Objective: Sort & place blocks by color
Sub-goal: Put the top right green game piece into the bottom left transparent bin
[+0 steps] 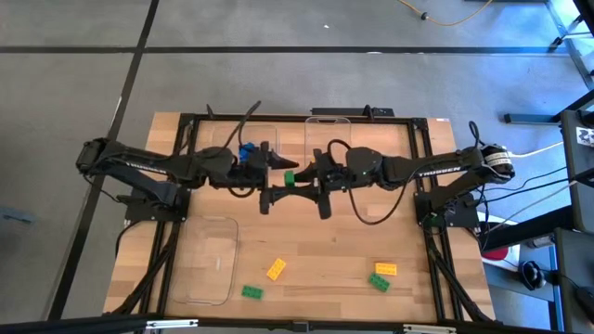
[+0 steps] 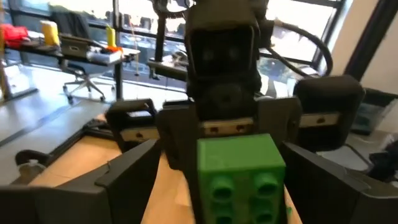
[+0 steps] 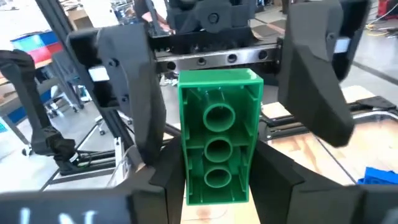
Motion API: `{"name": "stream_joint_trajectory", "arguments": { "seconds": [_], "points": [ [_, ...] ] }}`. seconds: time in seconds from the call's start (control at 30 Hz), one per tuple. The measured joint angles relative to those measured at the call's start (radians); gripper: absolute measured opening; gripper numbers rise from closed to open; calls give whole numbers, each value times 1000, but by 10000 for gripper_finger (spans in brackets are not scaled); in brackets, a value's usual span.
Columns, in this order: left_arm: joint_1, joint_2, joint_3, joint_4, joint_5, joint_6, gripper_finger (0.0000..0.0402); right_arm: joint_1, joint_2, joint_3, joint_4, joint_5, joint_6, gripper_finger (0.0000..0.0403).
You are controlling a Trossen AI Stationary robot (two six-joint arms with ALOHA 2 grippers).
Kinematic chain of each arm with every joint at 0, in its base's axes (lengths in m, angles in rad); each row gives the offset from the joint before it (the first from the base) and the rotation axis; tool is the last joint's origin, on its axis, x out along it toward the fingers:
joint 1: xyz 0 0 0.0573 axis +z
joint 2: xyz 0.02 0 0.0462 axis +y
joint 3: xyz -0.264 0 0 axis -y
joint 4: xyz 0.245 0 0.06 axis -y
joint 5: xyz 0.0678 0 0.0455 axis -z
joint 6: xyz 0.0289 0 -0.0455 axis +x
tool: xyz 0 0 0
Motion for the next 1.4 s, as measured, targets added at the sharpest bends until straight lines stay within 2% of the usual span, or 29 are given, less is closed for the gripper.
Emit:
{"name": "stream_joint_trajectory", "arguments": {
  "seconds": [0.13, 0.27, 0.37, 0.5, 0.7, 0.77, 0.93, 1.07, 1.27, 1.4],
  "points": [
    [1, 0, 0, -9, 36, -13, 304, 1, 4, 5, -43, 37, 2, 136],
    [0, -9, 0, -16, 39, -48, 266, 1, 5, 5, -26, 43, -1, 136],
    [1, -7, -1, -27, 41, -58, 216, 1, 5, 5, -21, 42, -4, 136],
    [1, -8, -1, -32, 37, -69, 124, 0, 4, 5, -23, 26, -18, 136],
    [14, -8, -1, -42, 43, -74, 122, -1, 4, 4, -33, 4, -22, 140],
    [17, -8, -1, -47, 43, -75, 122, -1, 0, 4, -47, 3, -25, 179],
    [41, -31, -1, -126, 38, -78, 122, -12, -66, 4, -176, 52, -27, 315],
    [73, -95, -1, -213, 27, -77, 122, -37, -147, 4, -385, 116, -32, 374],
    [99, -219, -2, -389, 23, -83, 122, -49, -270, -39, -635, 180, -25, 386],
    [56, -309, -72, -406, -13, -129, 122, -49, -359, -159, -613, 188, 61, 386]
  ]
}}
